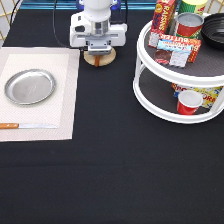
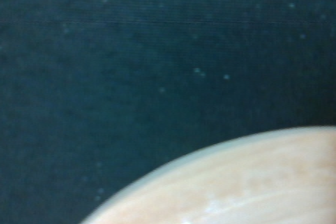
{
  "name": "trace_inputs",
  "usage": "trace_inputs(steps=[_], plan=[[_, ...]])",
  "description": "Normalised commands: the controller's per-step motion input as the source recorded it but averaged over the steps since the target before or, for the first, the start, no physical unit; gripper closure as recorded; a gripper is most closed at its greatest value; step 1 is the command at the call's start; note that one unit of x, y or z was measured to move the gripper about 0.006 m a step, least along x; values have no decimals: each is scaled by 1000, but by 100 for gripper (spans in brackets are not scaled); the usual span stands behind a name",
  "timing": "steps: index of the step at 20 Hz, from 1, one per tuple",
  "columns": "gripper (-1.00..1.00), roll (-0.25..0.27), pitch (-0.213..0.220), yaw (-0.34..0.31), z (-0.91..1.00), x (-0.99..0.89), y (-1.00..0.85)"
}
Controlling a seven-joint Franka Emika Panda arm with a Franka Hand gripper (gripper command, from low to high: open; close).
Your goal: Arrange plate and fork
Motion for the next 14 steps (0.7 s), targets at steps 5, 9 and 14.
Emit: trace_inputs(steps=[5, 9, 14], plan=[[100, 53, 0, -83, 386, 12, -245], [100, 68, 12, -109, 671, 215, -334], [100, 103, 65, -111, 633, 441, -288]])
